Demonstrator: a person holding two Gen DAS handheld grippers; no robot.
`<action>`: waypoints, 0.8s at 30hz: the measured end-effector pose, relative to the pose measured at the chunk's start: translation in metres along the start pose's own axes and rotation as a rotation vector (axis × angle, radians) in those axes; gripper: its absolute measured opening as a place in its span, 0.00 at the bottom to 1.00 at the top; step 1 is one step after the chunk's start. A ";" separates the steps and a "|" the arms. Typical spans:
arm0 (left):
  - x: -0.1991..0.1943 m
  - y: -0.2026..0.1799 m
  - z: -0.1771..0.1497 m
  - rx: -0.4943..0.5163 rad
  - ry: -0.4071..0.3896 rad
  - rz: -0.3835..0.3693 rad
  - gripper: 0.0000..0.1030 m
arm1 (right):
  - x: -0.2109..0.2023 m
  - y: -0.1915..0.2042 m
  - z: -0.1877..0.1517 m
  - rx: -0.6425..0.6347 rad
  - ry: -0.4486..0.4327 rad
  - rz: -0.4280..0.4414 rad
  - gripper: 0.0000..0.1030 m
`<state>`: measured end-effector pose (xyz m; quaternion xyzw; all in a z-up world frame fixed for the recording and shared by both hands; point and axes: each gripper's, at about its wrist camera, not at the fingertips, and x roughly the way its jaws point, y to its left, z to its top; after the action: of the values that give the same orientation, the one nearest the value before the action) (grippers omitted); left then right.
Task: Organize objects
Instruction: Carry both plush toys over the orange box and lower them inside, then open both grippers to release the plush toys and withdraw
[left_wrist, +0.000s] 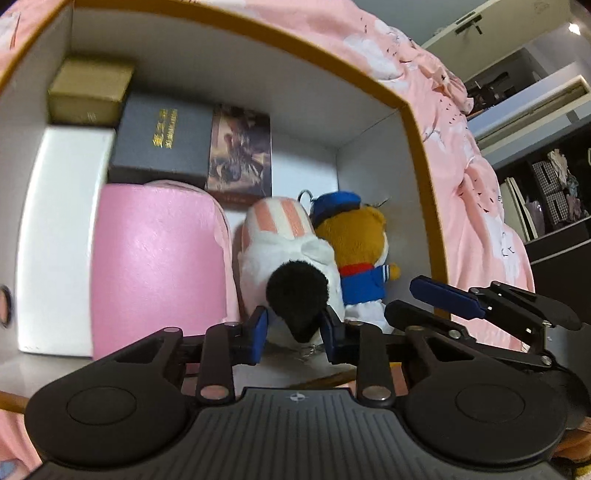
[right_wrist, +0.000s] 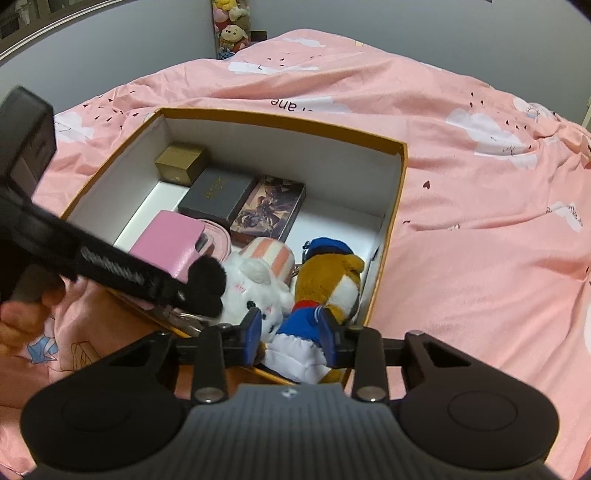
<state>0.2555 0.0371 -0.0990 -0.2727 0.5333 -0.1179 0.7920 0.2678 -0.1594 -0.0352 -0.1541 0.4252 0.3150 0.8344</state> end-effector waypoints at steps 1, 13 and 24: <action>0.001 0.000 0.001 -0.008 -0.002 -0.001 0.33 | 0.001 -0.001 0.000 0.006 0.001 0.005 0.34; 0.004 -0.004 0.002 -0.011 0.004 0.027 0.39 | 0.010 -0.003 -0.006 0.065 0.023 0.042 0.31; -0.061 -0.053 -0.047 0.250 -0.341 0.132 0.47 | -0.033 0.014 -0.018 0.056 -0.125 0.053 0.42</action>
<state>0.1938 0.0087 -0.0349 -0.1527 0.3894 -0.0832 0.9045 0.2326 -0.1712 -0.0195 -0.0991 0.3848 0.3342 0.8547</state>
